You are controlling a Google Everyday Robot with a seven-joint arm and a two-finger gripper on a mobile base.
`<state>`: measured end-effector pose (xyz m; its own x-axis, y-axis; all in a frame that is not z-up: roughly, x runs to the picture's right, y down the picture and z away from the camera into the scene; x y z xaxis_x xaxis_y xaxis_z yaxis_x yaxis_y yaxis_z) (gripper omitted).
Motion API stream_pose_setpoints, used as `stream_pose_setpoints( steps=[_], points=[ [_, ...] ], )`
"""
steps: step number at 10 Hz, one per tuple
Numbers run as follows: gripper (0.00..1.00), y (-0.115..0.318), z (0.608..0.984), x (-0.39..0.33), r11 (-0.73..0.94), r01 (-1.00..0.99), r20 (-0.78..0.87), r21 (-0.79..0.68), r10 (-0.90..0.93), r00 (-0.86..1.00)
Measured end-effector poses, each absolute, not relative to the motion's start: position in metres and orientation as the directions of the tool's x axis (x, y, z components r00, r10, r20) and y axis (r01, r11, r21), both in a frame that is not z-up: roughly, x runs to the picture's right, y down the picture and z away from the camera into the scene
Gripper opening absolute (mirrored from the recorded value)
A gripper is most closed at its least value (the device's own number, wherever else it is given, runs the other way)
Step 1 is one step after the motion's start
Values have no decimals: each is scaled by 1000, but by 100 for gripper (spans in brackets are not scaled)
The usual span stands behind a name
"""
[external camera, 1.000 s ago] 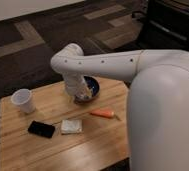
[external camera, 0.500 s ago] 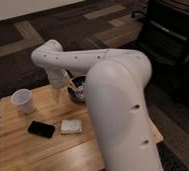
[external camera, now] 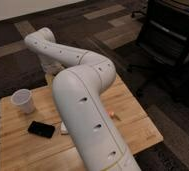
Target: Drag the ceramic bowl in a circle
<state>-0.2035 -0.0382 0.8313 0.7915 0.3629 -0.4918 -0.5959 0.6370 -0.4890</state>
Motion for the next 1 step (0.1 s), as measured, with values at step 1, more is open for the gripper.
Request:
stream_pose_setpoints(
  steps=[1],
  points=[
    [65,-38,831,-205,638,-594,-491,-490,362,793]
  ],
)
